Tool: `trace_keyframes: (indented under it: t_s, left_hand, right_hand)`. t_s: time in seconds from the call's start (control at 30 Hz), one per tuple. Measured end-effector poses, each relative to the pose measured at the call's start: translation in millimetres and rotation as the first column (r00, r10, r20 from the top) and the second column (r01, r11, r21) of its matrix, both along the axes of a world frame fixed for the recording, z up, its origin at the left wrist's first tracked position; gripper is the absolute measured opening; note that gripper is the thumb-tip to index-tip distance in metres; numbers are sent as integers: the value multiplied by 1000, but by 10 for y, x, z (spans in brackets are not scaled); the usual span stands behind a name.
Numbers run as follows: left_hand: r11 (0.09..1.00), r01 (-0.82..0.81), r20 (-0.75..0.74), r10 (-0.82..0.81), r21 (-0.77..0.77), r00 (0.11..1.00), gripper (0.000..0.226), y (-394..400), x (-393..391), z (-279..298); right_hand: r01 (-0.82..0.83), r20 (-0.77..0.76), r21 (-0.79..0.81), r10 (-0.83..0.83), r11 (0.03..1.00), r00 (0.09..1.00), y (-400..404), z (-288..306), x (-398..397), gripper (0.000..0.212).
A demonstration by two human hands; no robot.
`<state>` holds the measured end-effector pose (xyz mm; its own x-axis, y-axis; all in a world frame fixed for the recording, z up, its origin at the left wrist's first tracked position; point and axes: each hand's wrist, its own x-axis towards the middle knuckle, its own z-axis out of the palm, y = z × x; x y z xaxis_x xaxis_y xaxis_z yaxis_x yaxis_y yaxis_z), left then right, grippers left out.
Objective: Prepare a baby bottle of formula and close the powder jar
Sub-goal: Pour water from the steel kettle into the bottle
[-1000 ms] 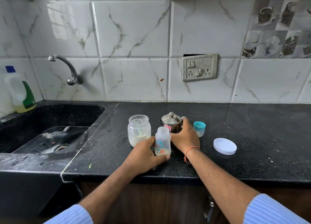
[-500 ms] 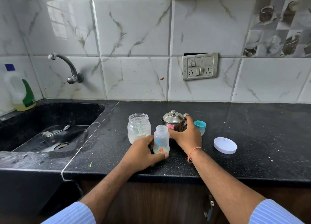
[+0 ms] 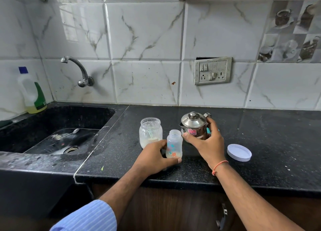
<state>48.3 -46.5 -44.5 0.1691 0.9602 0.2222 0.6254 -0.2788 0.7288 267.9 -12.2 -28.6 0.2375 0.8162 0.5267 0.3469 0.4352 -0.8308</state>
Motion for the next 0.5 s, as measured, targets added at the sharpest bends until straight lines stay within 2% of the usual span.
trace_keyframes:
  t_s: [0.1,0.23,0.5]
  left_hand:
    - [1000,1,15,-1,-16,1000,41,23,4,-15]
    - [1000,1,28,-1,-11,1000,43,36,5,-35]
    - [1000,-18,22,19,-22,1000,52,73,-5,-71]
  right_hand:
    - [0,103,33,-3,999,995,-36,11,100,84]
    - [-15,217,94,-6,995,976,-39,17,190,88]
    - [-42,290,153,-4,987,957,-77,117,222,92]
